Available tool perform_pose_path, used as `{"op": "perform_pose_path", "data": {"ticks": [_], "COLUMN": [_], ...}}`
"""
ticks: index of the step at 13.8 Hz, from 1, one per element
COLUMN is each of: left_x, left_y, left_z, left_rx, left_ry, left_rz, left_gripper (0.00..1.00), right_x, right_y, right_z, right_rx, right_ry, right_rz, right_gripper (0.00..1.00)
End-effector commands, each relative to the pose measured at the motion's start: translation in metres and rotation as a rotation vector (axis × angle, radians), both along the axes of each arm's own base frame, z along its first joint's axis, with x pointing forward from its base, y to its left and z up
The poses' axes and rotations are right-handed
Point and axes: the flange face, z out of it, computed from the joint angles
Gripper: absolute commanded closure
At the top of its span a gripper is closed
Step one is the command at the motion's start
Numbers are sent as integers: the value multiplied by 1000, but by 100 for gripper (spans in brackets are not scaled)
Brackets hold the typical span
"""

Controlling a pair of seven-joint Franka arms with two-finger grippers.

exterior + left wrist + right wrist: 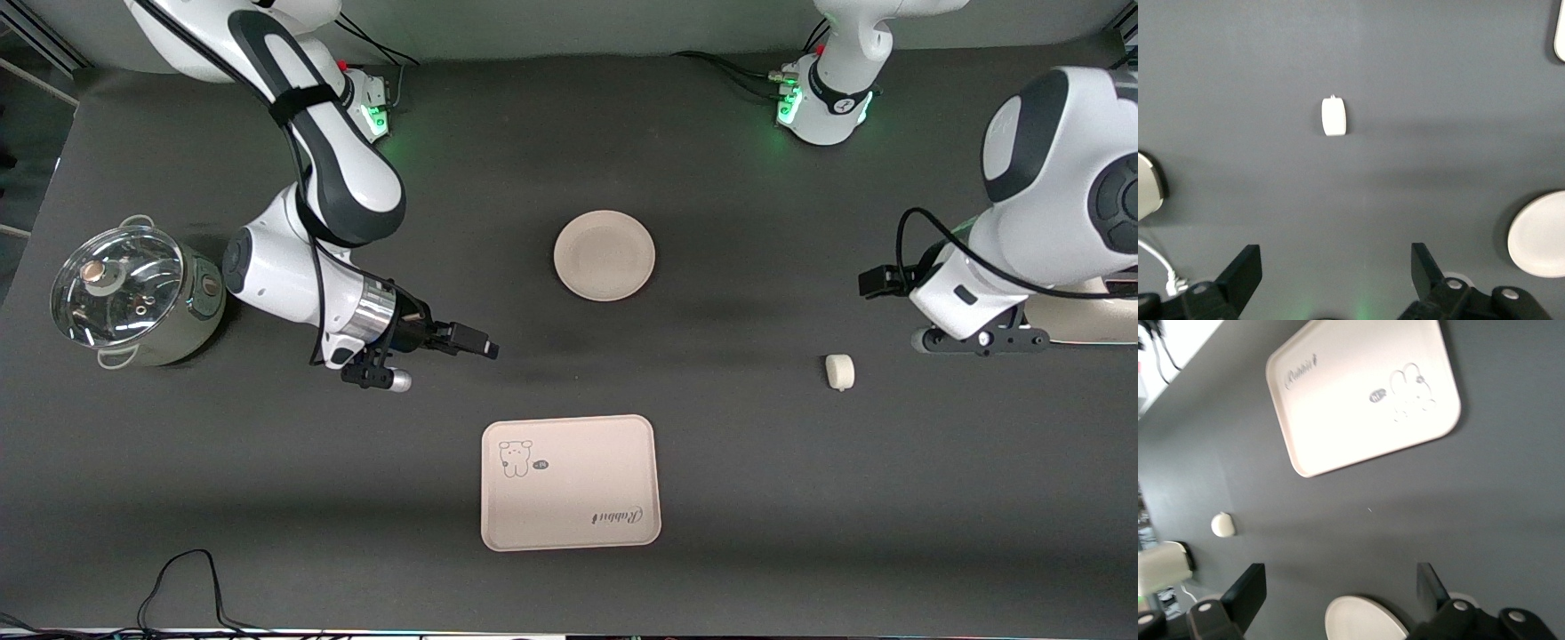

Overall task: Place bun in plate and plate on tray
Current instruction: 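Move the left gripper down over the white bun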

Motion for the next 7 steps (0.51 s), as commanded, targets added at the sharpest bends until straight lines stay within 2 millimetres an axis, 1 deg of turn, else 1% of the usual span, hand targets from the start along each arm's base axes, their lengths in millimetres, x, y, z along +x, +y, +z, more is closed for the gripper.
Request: {"op": "perform_pose_path", "data": {"ticks": [1, 2, 3, 4, 6, 7], "left_x": [9, 18, 26, 31, 37, 38], "left_y": [9, 12, 20, 20, 22, 24], "left_z": [-54, -81, -102, -119, -157, -175], "left_rx": [-5, -11, -17, -19, -8, -1], "left_ry": [-13, -3, -1, -3, 27, 32], "left_rz": [9, 15, 28, 28, 20, 13], "left_gripper": [0, 0, 0, 0, 0, 0], "right_x": [4, -2, -13, -24, -59, -77], "right_y": [-2, -4, -13, -18, -27, -32], "right_z": [-28, -37, -54, -68, -107, -123], "right_rx": [83, 99, 114, 173, 255, 275], "right_ry": [-30, -66, -88, -113, -182, -230], "right_rz": [-25, 26, 70, 85, 115, 129], "right_gripper": [0, 0, 0, 0, 0, 0]}}
